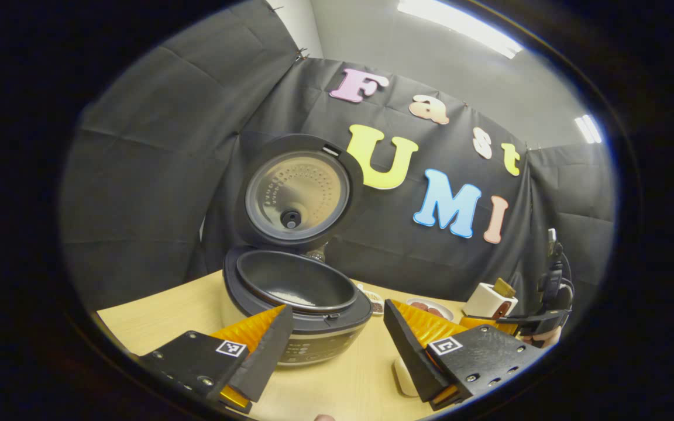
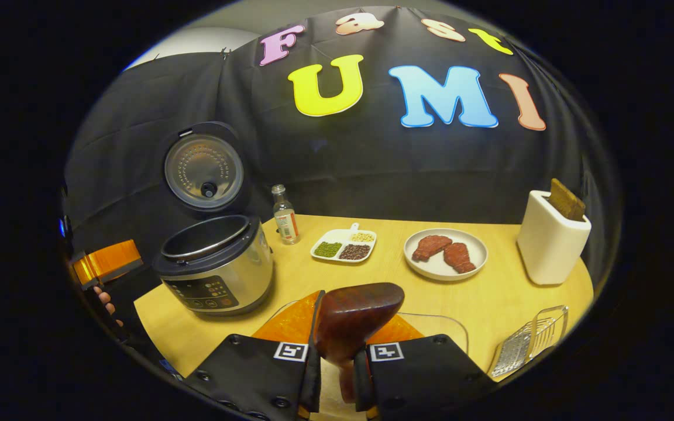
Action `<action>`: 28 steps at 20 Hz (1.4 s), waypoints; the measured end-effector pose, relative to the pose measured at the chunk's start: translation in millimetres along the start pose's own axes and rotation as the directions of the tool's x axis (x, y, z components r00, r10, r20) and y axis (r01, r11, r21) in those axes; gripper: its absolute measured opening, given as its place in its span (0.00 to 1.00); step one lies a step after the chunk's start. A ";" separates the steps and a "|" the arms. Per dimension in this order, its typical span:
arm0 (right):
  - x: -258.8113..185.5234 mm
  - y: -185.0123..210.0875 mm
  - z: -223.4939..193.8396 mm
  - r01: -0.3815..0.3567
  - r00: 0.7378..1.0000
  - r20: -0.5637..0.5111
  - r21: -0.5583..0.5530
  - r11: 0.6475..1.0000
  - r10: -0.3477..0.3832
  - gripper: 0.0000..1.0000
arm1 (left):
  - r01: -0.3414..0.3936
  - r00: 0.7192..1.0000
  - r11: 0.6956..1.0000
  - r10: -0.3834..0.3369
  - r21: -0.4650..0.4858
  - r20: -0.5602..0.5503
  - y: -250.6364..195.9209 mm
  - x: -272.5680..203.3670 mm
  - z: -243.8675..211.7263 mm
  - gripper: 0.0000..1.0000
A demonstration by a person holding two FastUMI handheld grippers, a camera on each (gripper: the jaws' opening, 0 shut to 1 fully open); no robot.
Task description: Close the left gripper, press the button to open the rice cooker; take a wooden spoon from the chopstick holder with the right hand, scoop a spoonful of rice and pour it into the rice cooker, then put the wooden spoon back into the chopstick holder.
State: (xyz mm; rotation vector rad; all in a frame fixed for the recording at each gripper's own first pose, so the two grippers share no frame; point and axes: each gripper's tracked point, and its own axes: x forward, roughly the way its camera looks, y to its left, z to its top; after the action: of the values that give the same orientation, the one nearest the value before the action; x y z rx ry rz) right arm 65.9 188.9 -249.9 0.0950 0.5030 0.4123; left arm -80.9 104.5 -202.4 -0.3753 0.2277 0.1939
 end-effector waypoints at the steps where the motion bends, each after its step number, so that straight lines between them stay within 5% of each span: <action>1: 2.0 6.1 -0.7 -0.012 1.000 -0.007 0.018 1.000 0.012 0.24 | -0.003 1.000 1.000 0.003 -0.002 0.000 2.2 -0.9 -1.0 0.96; 8: 10.8 30.8 -3.7 -0.074 0.996 -0.031 0.168 0.983 0.080 0.24 | -0.038 0.999 0.999 0.038 0.018 0.001 17.9 -9.5 2.2 0.96; 14: 10.0 25.2 -2.5 -0.102 0.993 -0.026 0.347 0.932 0.118 0.24 | -0.030 0.999 1.000 0.030 0.004 -0.010 13.6 -9.1 -3.7 0.96; 19: -0.5 -10.3 8.9 -0.113 0.993 0.027 0.536 0.836 0.117 0.24 | -0.036 0.999 0.999 0.036 0.019 -0.002 15.6 -10.8 -0.4 0.96; 24: -8.5 -46.4 5.7 -0.081 0.997 0.059 0.618 0.782 0.056 0.24 | -0.034 0.999 0.999 0.034 0.004 -0.004 11.6 -11.4 -3.3 0.96; 28: -17.3 -70.1 11.6 -0.085 0.994 0.108 0.745 0.662 0.007 0.24 | -0.020 1.000 1.000 0.020 -0.004 -0.007 5.1 -13.6 -4.4 0.96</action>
State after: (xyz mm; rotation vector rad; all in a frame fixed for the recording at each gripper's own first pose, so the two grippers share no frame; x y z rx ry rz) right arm 83.1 117.9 -245.2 0.9419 0.5511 0.2202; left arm -95.9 105.4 -204.6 -0.3779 0.2380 0.2127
